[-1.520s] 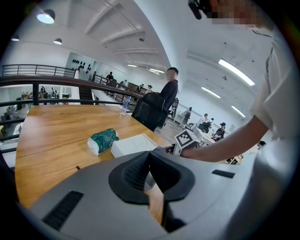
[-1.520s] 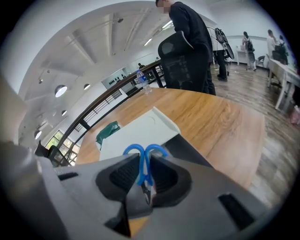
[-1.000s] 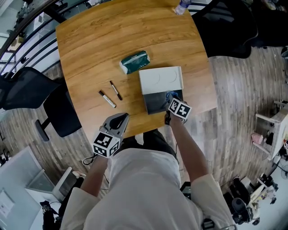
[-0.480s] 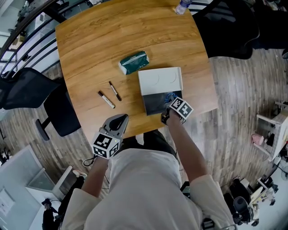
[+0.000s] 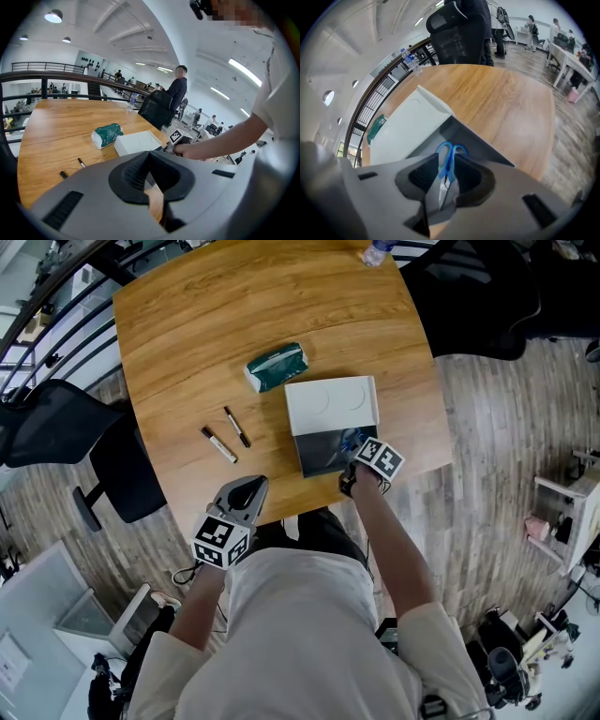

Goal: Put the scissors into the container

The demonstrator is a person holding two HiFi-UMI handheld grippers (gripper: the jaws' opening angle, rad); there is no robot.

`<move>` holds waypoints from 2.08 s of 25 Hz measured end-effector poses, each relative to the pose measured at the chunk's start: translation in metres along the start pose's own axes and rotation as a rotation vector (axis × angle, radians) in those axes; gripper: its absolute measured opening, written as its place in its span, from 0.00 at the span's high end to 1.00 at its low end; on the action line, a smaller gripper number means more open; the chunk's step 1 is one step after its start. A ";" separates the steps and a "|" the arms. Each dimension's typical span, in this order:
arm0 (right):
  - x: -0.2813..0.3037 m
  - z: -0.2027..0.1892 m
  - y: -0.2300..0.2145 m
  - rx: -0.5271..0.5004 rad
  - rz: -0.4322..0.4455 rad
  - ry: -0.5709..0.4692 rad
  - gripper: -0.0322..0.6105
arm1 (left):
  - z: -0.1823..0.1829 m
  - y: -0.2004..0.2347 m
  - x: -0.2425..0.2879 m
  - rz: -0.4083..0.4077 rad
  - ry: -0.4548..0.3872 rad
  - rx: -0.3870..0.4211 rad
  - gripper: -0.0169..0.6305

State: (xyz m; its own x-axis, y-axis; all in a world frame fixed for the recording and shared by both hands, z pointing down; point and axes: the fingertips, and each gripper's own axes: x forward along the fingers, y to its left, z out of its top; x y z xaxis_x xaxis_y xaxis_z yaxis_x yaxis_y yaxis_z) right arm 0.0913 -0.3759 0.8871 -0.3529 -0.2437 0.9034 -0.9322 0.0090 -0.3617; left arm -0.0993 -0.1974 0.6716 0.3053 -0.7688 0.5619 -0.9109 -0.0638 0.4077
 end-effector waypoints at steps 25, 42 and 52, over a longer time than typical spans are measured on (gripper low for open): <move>-0.090 0.030 0.027 -0.376 0.171 -0.016 0.84 | 0.018 -0.050 0.004 0.058 -0.085 0.012 0.99; -0.207 -0.005 0.065 -0.708 0.155 -0.320 0.90 | 0.019 -0.064 -0.037 -0.053 -0.103 0.114 0.99; -0.281 -0.041 0.092 -0.775 0.179 -0.500 0.94 | 0.030 -0.078 -0.072 -0.124 -0.165 0.171 0.99</move>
State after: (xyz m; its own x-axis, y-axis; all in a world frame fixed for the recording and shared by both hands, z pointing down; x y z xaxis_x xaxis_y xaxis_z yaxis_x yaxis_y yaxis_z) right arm 0.1008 -0.2671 0.6095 -0.5888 -0.5629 0.5800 -0.7241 0.6862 -0.0691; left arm -0.0588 -0.1562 0.5772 0.3813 -0.8407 0.3846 -0.9071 -0.2600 0.3310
